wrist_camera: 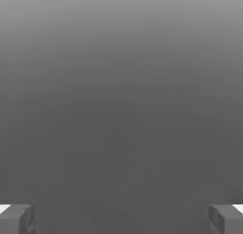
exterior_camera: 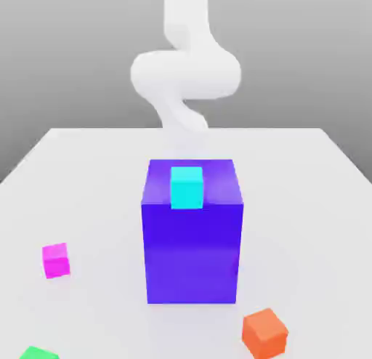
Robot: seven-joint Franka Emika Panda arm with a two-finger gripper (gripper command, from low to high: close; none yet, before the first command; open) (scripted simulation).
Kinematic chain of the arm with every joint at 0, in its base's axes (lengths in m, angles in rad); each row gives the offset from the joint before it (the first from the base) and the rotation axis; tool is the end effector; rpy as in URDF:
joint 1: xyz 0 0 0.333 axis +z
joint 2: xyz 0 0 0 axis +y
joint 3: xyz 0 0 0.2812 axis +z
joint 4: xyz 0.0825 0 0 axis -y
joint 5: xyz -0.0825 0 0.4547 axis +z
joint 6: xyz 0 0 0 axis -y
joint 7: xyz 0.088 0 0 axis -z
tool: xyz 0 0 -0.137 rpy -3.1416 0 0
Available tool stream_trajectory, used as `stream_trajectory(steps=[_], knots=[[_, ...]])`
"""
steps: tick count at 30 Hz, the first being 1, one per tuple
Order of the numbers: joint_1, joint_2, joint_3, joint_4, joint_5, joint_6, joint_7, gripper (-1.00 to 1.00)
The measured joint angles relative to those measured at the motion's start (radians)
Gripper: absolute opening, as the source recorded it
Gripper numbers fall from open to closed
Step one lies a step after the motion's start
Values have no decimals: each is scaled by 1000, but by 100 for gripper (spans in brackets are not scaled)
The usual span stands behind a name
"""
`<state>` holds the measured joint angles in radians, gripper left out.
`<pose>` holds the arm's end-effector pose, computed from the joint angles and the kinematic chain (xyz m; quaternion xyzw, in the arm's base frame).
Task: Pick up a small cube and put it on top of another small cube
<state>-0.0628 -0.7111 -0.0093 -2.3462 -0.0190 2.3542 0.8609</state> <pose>0.4931 -0.0368 0.6079 -0.8378 0.4175 -0.3269 0.1302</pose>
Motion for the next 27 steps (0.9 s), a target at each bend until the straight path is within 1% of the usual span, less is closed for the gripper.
stream_trajectory(steps=[10, 15, 18, 21, 25, 27], knots=[[-243, 370, -80, -190, -60, 224, 240, 0], [-335, 551, -150, -283, -58, 335, 333, 0], [-399, 661, -195, -339, -21, 402, 365, 0], [-452, 772, -207, -391, 58, 469, 363, 0], [-503, 918, -142, -382, 171, 578, 296, 0], [-544, 990, -94, -368, 206, 636, 269, 0]])
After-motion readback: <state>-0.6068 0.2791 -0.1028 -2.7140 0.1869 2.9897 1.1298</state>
